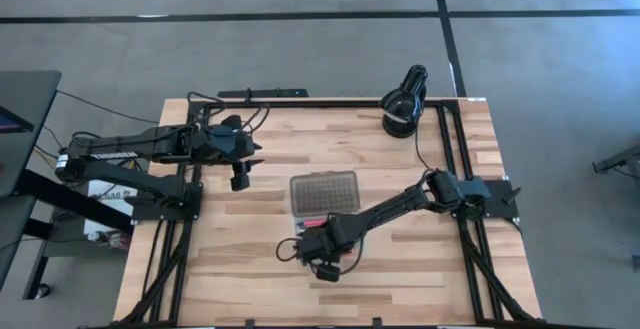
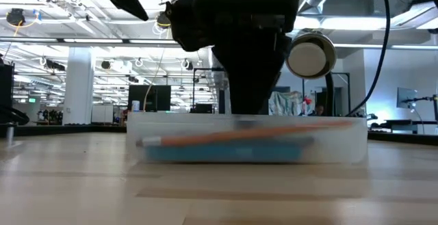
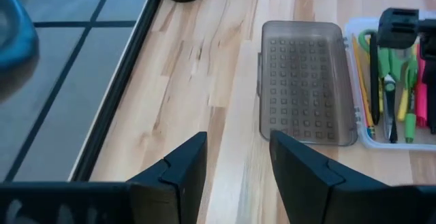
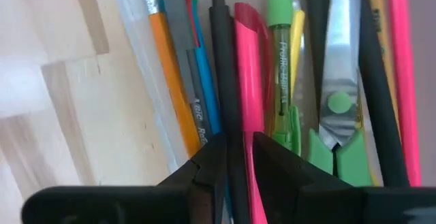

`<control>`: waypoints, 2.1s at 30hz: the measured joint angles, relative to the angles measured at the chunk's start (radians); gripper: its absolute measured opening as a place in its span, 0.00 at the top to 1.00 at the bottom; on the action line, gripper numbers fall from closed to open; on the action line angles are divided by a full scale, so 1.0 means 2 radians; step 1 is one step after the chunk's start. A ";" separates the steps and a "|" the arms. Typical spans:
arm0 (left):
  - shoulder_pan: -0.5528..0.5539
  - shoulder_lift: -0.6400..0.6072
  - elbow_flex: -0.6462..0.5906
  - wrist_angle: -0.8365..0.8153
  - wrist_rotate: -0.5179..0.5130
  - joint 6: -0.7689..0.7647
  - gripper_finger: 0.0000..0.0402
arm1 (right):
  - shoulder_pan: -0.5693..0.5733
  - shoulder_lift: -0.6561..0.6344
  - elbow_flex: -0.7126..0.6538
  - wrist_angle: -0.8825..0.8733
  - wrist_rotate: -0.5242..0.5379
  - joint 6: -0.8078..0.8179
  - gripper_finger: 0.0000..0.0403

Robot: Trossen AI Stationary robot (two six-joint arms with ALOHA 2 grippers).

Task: Pick & place school supplies into a supply box
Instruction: Move the supply box to the center of the table, then close the supply box

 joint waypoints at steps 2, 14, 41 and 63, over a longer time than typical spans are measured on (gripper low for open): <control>0.000 0.000 0.000 0.001 0.000 0.005 0.61 | 0.002 -0.003 0.000 0.001 0.012 0.019 0.83; 0.003 0.011 0.000 0.012 0.030 0.025 0.61 | 0.004 -0.011 0.036 0.002 0.066 0.126 0.83; 0.104 0.198 -0.065 0.192 0.134 0.195 0.61 | 0.104 -0.008 0.038 -0.028 0.063 0.679 0.83; 0.192 0.245 -0.055 0.233 0.218 0.238 0.61 | 0.068 0.009 0.038 -0.022 0.048 0.641 0.40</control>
